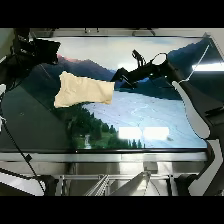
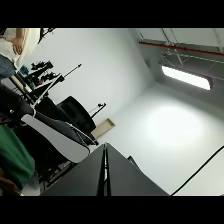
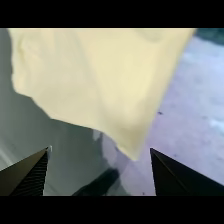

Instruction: Fold the shirts.

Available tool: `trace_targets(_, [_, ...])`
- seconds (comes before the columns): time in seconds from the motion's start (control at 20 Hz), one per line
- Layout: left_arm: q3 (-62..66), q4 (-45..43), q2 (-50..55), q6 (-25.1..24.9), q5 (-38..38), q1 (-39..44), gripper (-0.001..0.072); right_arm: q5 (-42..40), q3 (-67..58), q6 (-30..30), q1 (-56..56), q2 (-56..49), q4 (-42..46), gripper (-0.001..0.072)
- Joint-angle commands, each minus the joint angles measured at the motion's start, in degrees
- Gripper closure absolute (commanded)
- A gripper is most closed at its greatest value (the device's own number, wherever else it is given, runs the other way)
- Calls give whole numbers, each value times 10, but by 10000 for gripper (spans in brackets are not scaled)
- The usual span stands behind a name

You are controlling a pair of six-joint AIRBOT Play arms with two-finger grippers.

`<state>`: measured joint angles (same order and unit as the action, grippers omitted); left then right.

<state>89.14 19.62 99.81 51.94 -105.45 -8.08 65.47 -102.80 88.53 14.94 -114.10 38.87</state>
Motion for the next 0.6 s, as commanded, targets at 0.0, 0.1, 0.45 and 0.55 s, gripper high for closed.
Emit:
trace_targets(0.0, [0,0,0,-5,-5,14,697,-16,9,70,4,-47,20,24])
trace_targets(0.1, [0,0,0,-5,-7,25,697,-42,9,38,19,-75,-40,24])
trace_targets(0.45, [0,-2,0,-6,-9,45,697,-146,9,-21,83,-117,-178,44])
trace_targets(0.55, [0,-2,0,-5,-9,45,697,-161,8,-97,89,-116,-266,675])
